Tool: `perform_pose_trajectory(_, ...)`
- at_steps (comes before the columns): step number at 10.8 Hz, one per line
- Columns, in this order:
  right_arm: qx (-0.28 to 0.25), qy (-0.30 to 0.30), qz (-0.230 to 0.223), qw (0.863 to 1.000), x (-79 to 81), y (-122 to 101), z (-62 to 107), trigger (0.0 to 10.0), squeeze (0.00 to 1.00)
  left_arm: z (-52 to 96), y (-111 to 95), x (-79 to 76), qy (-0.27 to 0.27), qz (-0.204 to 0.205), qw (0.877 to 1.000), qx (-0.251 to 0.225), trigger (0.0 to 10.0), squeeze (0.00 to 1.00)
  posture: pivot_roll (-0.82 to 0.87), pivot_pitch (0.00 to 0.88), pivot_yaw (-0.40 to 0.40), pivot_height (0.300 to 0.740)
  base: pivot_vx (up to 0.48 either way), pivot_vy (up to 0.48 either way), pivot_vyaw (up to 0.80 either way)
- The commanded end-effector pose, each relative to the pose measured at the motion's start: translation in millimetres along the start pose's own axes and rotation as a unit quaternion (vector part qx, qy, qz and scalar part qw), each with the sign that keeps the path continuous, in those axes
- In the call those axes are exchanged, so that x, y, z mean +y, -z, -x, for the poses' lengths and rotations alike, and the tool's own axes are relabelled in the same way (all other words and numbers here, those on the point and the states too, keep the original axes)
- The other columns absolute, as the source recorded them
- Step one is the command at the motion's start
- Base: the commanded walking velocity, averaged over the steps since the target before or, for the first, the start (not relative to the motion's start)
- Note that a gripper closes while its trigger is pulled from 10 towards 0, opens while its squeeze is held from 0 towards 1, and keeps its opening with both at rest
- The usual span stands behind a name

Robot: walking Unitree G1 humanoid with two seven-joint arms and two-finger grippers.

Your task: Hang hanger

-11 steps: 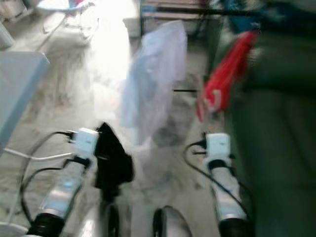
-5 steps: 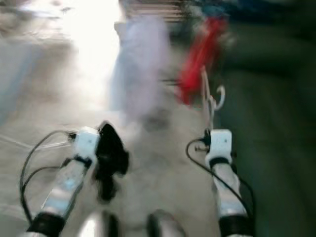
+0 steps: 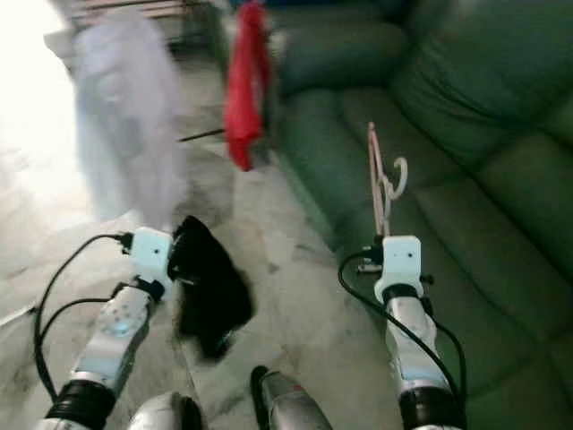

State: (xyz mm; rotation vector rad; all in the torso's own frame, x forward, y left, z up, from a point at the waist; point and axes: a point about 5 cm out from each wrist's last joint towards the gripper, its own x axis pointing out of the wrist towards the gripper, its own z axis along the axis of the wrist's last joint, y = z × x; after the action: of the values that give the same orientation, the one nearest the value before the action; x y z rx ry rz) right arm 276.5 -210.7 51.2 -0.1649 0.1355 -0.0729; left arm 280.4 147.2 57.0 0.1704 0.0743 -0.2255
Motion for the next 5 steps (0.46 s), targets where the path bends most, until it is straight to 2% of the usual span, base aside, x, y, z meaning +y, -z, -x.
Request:
perform_pose_trajectory(1, 0.003, 0.003, 0.003, 1.0, -1.3, -0.1, -0.1, 10.0, 0.0, -1.3, -5.5, -2.9, 0.009, 0.003, 1.0, -0.015, 10.0, 0.0, -0.02, 0.137, -0.071, 0.74, 0.0, 0.0, -0.8)
perform_pose_trajectory(5, 0.004, 0.002, 0.002, 1.0, 0.9, 1.7, 1.8, 10.0, 0.0, 0.3, -6.2, -3.9, 0.02, 0.005, 1.0, -0.02, 10.0, 0.0, -0.03, 0.141, -0.07, 0.74, 0.0, 0.0, -0.8)
